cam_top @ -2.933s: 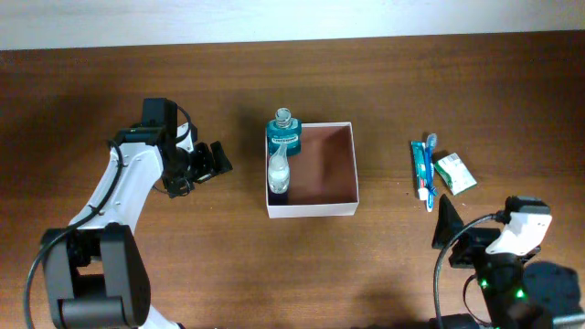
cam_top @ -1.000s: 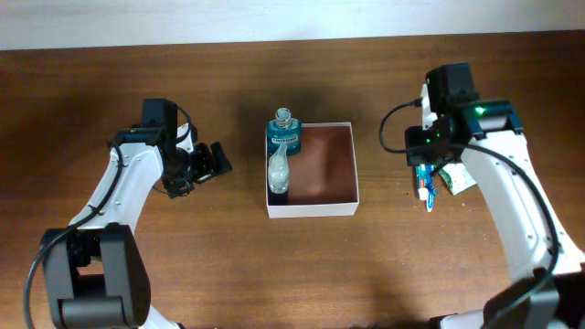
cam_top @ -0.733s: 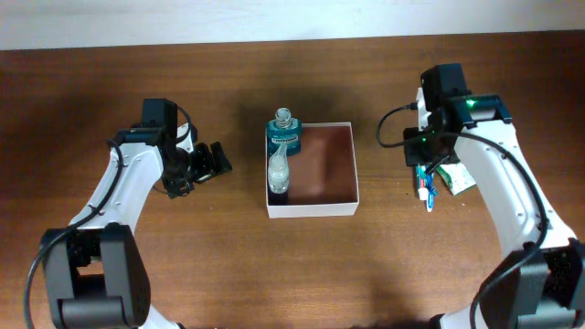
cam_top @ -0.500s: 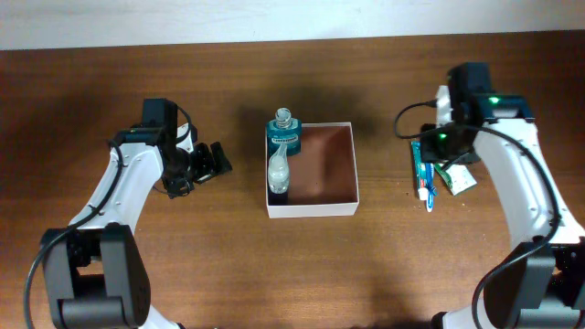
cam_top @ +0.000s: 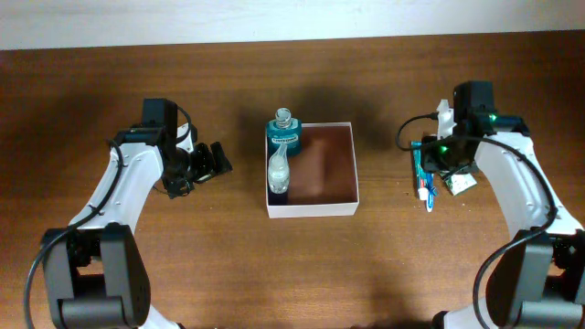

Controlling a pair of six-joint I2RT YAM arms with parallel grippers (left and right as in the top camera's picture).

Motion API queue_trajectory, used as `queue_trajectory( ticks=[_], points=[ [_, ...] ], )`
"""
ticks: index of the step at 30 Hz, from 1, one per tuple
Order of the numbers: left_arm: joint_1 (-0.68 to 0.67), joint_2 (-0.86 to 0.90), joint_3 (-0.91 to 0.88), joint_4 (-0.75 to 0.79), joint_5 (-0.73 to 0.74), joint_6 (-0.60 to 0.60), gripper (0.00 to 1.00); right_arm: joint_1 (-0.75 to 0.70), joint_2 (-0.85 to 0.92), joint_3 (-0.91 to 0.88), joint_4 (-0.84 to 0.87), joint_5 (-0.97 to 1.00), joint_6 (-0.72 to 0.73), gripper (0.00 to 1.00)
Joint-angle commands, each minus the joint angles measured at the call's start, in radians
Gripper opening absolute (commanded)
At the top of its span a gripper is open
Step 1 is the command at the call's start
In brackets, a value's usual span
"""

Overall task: Pack container
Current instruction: 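Lower and close the right gripper on the blue razor handle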

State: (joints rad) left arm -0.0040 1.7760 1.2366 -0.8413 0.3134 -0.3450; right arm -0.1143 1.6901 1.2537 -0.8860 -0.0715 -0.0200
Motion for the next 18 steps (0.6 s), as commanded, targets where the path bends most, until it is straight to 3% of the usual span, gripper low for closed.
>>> queue_trajectory(
  ticks=[1,12,18],
  points=[
    [0.002,0.009,-0.006,0.0,0.0,0.002,0.99,-0.018,0.016,-0.029,0.02,-0.032,-0.006,0.41],
    [0.002,0.009,-0.006,0.0,0.0,0.002,0.99,-0.019,0.106,-0.035,0.078,-0.031,0.002,0.3],
    [0.002,0.009,-0.006,0.0,0.0,0.002,0.99,-0.045,0.123,-0.035,0.122,-0.074,0.002,0.3]
  ],
)
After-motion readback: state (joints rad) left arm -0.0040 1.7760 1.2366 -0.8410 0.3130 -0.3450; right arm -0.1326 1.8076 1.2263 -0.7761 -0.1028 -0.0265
